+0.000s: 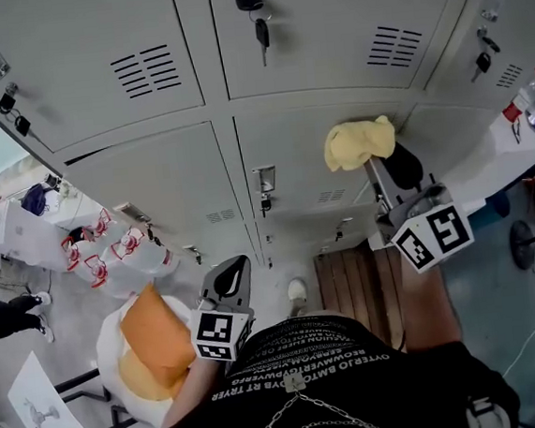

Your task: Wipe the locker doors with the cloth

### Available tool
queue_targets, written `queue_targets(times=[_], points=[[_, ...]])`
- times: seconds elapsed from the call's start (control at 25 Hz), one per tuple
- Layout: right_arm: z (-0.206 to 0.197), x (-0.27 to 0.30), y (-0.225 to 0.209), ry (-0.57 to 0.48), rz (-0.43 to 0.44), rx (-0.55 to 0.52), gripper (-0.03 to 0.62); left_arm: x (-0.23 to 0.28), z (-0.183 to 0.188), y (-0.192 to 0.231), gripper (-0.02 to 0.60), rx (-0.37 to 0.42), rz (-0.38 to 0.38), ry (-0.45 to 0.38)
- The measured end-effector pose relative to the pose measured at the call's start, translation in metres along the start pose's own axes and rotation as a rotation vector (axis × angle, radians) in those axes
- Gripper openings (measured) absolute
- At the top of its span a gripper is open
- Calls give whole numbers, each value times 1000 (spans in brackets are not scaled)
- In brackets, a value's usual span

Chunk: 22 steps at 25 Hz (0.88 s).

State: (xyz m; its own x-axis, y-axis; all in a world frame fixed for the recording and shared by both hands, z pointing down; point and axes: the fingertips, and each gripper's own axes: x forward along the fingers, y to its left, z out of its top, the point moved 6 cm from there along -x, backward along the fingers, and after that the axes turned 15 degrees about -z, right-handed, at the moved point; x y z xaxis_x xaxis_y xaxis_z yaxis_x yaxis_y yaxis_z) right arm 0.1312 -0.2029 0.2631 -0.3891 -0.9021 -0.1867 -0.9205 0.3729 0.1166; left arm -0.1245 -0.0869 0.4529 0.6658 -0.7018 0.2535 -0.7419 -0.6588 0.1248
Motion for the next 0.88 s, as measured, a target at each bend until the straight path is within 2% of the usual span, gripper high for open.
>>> queue_targets(times=[0.2, 0.36, 0.52, 0.68, 0.88], points=[[-19, 19, 46, 49, 126, 0, 95, 1, 2, -3, 3, 1, 3, -11], [-36, 34, 75, 94, 183, -3, 95, -1, 0, -5, 3, -1, 8, -7], [-48, 50, 97, 129, 211, -5, 95, -5, -2, -4, 3, -10, 23, -3], [-56, 59, 115, 146, 242, -57, 95, -4, -3, -5, 3, -12, 25, 0], [-67, 63, 118, 162, 206, -131, 95, -3, -5, -4, 3, -12, 22, 7]])
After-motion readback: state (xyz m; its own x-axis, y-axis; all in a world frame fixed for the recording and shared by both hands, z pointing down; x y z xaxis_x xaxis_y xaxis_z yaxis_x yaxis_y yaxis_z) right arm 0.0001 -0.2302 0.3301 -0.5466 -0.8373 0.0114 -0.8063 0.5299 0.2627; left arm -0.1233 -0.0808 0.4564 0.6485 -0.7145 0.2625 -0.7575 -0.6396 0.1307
